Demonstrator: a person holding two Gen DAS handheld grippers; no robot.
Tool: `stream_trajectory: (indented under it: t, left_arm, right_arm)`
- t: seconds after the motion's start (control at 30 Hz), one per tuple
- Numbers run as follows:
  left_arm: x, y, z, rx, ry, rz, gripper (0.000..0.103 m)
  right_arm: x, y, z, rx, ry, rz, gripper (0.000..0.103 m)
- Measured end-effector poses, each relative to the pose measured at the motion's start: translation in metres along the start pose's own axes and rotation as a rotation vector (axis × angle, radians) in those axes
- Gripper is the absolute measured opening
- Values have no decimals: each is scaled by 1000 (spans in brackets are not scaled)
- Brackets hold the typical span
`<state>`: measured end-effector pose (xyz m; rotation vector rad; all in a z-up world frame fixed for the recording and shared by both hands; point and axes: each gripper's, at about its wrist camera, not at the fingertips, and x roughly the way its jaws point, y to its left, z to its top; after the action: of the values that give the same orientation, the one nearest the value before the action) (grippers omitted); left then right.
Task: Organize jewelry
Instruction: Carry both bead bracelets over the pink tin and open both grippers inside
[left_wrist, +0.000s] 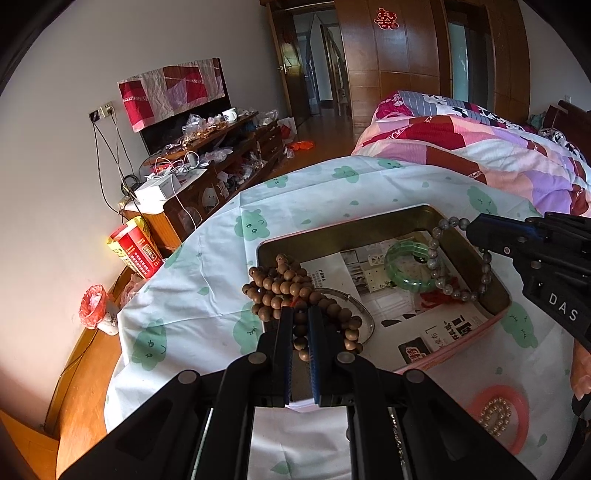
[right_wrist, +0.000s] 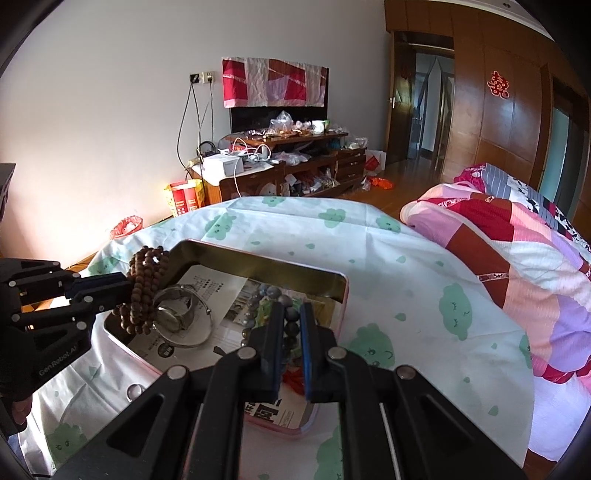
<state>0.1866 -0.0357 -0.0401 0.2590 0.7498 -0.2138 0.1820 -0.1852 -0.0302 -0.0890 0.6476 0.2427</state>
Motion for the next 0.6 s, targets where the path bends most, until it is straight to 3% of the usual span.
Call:
stream_trajectory:
  t: [0.37,0.4,0.47,0.6]
  left_arm:
    - [13,-2,-7,-3,46,19,10]
    - [13,-1,-7,-5,47,24,14]
    - [13,1,-8,-10,47,30,23]
    - [12,6,-9,-29,37,45,50]
  right_arm:
    - [12,-5,-9,12,38,-26,18]
    - [12,-6,-9,15,39,-28,20]
    - [11,-8,-10,25,36,-28,38]
    - [8,-10,-12,41,26,-30,41]
